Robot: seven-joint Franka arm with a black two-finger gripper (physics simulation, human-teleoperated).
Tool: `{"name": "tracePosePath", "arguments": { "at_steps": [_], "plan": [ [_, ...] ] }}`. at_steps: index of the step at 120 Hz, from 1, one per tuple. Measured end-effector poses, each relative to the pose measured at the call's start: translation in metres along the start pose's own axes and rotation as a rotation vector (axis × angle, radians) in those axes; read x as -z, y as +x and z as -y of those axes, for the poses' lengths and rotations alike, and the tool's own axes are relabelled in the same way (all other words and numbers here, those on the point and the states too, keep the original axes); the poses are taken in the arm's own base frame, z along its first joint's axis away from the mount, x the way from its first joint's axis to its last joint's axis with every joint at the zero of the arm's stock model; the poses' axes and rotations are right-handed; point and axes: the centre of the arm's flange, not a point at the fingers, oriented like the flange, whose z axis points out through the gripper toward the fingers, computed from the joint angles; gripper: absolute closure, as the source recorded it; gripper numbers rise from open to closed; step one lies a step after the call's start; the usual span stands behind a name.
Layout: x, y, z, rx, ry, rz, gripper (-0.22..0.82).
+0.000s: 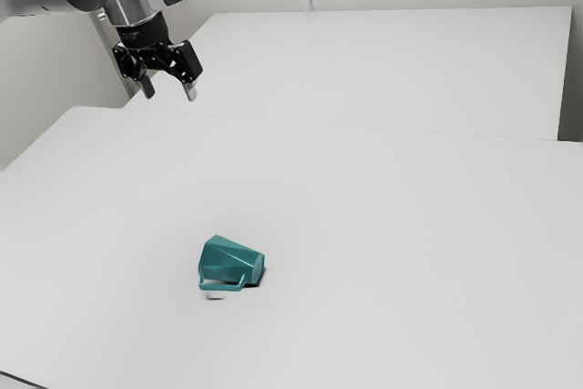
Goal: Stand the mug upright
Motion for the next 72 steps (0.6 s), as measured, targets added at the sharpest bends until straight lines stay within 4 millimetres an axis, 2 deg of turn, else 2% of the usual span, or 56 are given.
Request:
{"name": "tracePosePath", "arguments": {
  "at_steps": [9, 21, 37, 53, 72],
  "plan": [
    [0.013, 0.012, 0.004, 0.002, 0.066, -0.019, 0.0],
    [0.018, -0.004, -0.002, -0.005, 0.105, -0.022, 0.0],
    [0.003, -0.031, -0.012, -0.005, 0.07, -0.017, 0.0],
    [-0.027, -0.042, 0.018, 0.091, -0.053, -0.013, 0.0],
    [-0.055, -0.061, 0.027, 0.164, -0.175, -0.028, 0.0]
  ]
}}
